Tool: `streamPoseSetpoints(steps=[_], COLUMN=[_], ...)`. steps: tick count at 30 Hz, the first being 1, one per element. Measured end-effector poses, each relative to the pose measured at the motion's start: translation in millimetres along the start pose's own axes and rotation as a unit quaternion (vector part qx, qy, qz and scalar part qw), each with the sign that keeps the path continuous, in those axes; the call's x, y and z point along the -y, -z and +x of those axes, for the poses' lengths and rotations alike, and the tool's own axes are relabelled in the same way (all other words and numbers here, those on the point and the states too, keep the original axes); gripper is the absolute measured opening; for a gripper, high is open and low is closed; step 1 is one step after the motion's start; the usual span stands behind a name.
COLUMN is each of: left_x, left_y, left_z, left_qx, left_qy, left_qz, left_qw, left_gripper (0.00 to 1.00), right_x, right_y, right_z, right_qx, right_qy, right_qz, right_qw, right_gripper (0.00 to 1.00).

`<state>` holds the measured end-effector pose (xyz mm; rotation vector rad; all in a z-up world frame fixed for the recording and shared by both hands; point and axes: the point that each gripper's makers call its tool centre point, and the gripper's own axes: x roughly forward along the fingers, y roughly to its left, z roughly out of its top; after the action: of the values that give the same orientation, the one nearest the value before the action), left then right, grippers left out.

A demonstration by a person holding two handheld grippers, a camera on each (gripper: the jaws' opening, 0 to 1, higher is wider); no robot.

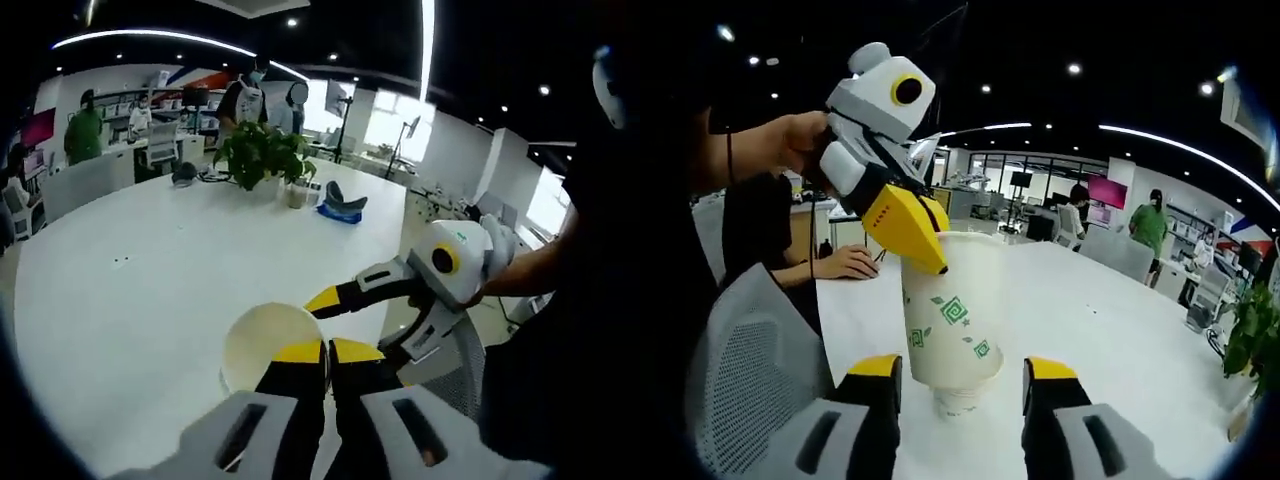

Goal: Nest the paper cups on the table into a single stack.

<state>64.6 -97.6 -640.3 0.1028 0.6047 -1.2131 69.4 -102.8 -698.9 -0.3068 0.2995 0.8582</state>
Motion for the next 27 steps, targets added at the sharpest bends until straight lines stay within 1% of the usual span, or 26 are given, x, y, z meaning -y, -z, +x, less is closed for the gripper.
streamPoseSetpoints(steps=[6, 9, 15, 17, 21, 24, 27], left_x=[5.8, 10.5, 18.1, 18.9, 19.0, 19.7, 19.3], left_y=[5.7, 2.2, -2.1, -0.4, 2.0, 1.7, -3.3], left_z=[5.7, 8.0, 13.8, 16.0, 18.2, 17.7, 14.9], left_qx=[-0.020, -0.016, -0.020, -0.029, -0.036, -0.036, -0.026], left_qy=[-0.001, 0.009, 0.017, 0.016, 0.014, 0.015, 0.014], left_qz=[0.018, 0.014, 0.029, 0.037, 0.042, 0.046, 0.053], left_qw=[0.9997, 0.9997, 0.9992, 0.9988, 0.9984, 0.9982, 0.9982], left_gripper=[0.00, 0.00, 0.00, 0.00, 0.00, 0.00, 0.00], right_x=[-2.8, -4.4, -6.9, -8.2, -7.9, -6.5, -4.6], right_y=[1.2, 2.2, 5.5, 8.3, 11.9, 11.0, 9.0], right_z=[-0.7, 0.1, 1.6, 1.9, 2.8, 2.4, 1.0], right_qx=[-0.002, -0.004, -0.009, -0.016, -0.023, -0.019, -0.013], right_qy=[-0.002, -0.005, -0.008, -0.010, -0.013, -0.010, -0.008], right_qz=[0.002, 0.001, 0.000, -0.004, -0.006, -0.013, -0.013], right_qw=[1.0000, 1.0000, 0.9999, 0.9998, 0.9996, 0.9997, 0.9998], right_gripper=[0.44, 0.42, 0.36, 0.36, 0.35, 0.35, 0.34])
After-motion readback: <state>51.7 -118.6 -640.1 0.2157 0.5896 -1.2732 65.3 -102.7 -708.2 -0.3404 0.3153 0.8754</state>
